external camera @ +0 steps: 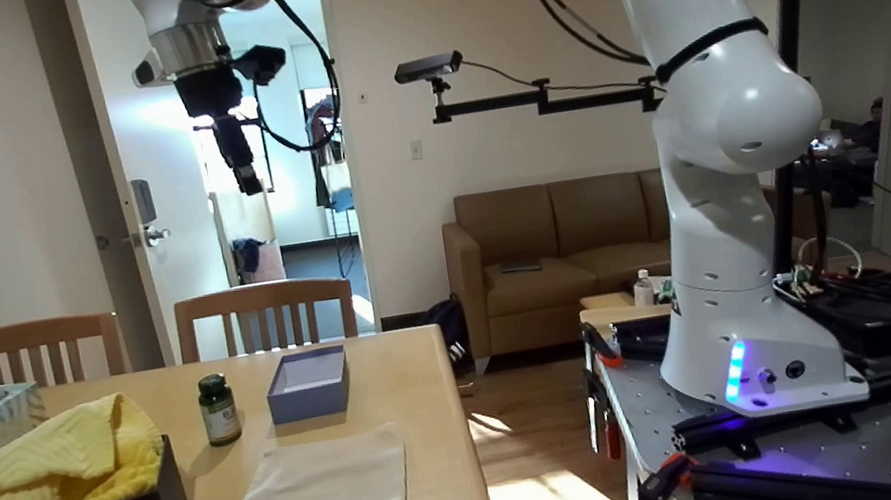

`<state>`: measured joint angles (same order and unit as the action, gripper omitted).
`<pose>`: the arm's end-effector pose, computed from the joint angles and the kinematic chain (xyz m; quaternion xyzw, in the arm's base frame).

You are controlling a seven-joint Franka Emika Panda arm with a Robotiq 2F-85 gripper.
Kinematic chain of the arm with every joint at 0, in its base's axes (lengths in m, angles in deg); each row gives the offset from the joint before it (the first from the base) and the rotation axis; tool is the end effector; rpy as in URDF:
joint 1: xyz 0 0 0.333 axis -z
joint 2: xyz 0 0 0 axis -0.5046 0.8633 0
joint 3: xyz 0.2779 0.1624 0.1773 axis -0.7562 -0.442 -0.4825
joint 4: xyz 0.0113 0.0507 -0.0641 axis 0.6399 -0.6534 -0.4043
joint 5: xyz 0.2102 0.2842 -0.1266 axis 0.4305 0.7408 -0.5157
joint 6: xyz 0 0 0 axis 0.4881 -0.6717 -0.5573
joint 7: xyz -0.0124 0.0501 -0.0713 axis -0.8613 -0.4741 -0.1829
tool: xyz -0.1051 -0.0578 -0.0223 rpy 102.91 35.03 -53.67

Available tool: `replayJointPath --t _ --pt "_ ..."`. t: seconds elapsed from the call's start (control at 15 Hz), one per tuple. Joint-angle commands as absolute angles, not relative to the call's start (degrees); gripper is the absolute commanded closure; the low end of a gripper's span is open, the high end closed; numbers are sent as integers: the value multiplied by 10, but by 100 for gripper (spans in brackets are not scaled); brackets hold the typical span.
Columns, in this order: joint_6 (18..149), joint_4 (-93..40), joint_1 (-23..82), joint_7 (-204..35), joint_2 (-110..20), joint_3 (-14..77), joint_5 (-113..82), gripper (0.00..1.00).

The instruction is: Pick up the small glass bottle and put it in the grey box. Pick up the grey box and place it on top of the black box.

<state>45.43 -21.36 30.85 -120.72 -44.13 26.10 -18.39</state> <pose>0.6322 -0.0043 0.5156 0.9534 0.2899 -0.0797 0.0273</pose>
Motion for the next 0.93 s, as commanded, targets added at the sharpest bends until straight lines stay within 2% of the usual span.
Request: replayJointPath --t 0.0,0.2,0.53,0.87 --pt "533 -212 322 -1224 -404 256 -181 0" --pt "642 -199 329 -1217 -351 257 -184 0" --pt "742 -188 341 -1214 -270 256 -187 0" --pt "760 -126 358 -1190 -188 245 -157 0"
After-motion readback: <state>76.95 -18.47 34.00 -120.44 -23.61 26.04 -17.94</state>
